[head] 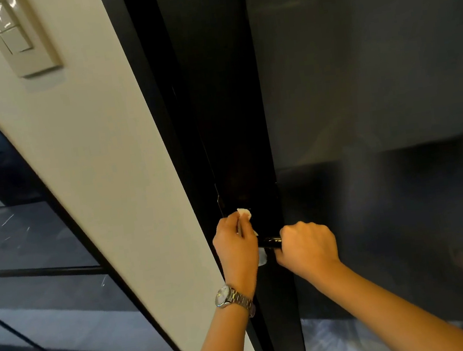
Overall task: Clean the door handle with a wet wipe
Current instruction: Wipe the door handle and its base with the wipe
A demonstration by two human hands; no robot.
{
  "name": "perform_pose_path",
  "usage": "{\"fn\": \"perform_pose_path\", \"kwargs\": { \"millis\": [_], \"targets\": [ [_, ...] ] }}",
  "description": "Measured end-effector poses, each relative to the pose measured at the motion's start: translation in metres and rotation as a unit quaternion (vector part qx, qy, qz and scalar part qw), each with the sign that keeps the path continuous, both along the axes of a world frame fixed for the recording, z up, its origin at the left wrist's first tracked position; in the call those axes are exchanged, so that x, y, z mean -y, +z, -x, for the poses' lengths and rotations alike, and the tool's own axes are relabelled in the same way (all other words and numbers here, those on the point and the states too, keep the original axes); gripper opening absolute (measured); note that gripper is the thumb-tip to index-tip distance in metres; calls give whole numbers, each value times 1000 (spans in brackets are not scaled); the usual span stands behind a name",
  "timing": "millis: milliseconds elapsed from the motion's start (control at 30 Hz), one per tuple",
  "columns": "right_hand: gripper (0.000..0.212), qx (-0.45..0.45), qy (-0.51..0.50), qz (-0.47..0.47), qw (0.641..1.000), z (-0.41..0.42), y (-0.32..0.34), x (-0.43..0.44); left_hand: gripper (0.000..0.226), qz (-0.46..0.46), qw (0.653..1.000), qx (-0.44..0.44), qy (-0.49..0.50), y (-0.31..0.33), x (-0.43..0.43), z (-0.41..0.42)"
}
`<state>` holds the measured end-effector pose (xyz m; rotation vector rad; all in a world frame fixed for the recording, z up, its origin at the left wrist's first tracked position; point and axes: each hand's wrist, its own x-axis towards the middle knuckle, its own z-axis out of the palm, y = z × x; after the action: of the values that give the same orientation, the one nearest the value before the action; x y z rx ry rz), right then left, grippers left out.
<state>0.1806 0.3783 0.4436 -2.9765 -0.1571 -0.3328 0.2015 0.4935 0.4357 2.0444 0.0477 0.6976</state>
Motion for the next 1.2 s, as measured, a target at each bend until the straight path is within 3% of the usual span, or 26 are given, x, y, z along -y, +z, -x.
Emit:
{"fn": "perform_pose_path", "kwargs": {
  "millis": [133, 200, 333, 500, 600, 700, 767, 933, 1100, 1200],
  "targets": [
    [26, 10, -13, 4, 1000, 3, 2, -2, 22, -159, 980, 32, -113, 3, -5, -1],
    [26, 12, -16, 5, 1000, 4, 1, -2, 23, -164, 979, 13, -120, 6, -8, -4],
    [26, -3, -16, 5, 1000, 4, 1, -3, 20, -59, 998, 10, -31, 7, -6, -2],
    [26, 8, -23, 11, 1000, 4, 1, -3, 21, -82, 994, 42, -55, 3, 3, 0],
    [25, 6, -27, -4, 1000, 4, 1, -3, 16, 3, 999, -23, -30, -1, -5, -6],
    [24, 10, -35, -6, 999, 2, -2, -3, 21, 142, 981, -124, -51, -12, -8, -5],
    [24, 11, -37, 0, 999, 2, -3, -3, 22, 162, 976, -136, -42, -11, -7, -1],
    [26, 8, -33, 4, 999, 4, 0, -4, 21, 50, 998, -34, -28, 9, -7, -3],
    [28, 2, -32, 3, 999, 6, 2, -5, 25, -125, 991, -30, -26, 22, -10, -14],
    [26, -2, -25, -1, 1000, 5, 2, -3, 23, -177, 982, -53, -32, 26, -20, -16]
  ]
}}
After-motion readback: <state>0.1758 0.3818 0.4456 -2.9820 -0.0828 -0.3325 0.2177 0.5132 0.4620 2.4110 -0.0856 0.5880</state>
